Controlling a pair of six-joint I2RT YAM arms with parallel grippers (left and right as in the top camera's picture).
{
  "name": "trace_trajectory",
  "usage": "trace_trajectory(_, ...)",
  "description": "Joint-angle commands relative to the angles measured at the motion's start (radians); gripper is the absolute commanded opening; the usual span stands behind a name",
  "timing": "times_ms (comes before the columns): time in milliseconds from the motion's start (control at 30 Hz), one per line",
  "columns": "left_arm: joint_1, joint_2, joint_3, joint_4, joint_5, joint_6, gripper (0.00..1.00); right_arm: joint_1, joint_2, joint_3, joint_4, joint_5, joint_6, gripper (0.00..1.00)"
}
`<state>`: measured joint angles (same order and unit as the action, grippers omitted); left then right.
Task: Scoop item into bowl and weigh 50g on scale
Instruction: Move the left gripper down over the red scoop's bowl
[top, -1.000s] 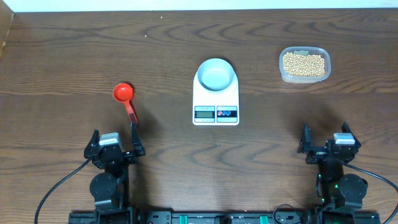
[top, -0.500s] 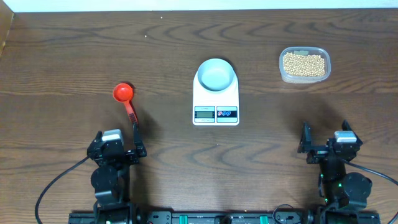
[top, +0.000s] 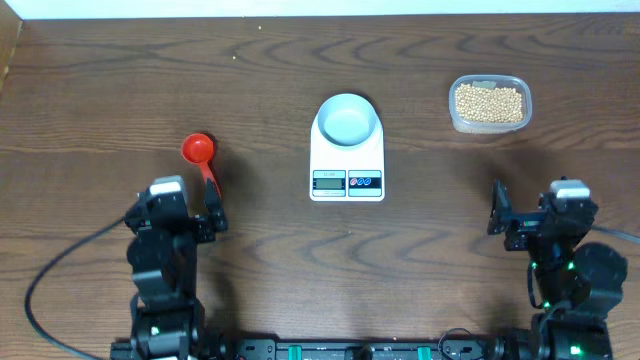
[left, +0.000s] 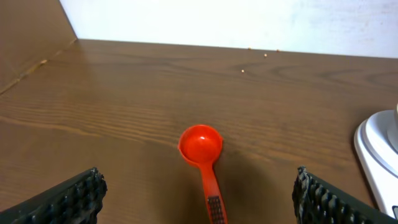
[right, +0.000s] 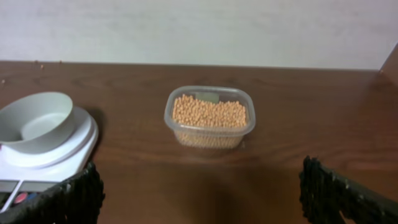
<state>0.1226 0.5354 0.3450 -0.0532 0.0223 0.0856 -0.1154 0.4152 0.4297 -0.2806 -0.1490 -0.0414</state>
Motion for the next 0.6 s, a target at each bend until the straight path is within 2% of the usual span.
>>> trace_trajectory(0,0.003,0.111,0.106,-0.019,0.050,-0.001,0.98,0.015,0.066,0.108,-0.053,-0.037,-0.013,0.99)
trace_trajectory(233,0.011,0.342,0.311,-0.139,0.176,-0.016,0.98,0.015,0.206,0.299,-0.214,-0.046,-0.013,0.99)
trace_trajectory(433,0.069,0.512,0.514,-0.327,0.292,-0.019,0.98,0.015,0.331,0.450,-0.331,-0.092,-0.013,0.99)
trace_trajectory(567,0.103,0.601,0.637,-0.441,0.311,-0.019,0.98,0.015,0.421,0.545,-0.396,-0.110,-0.013,0.99)
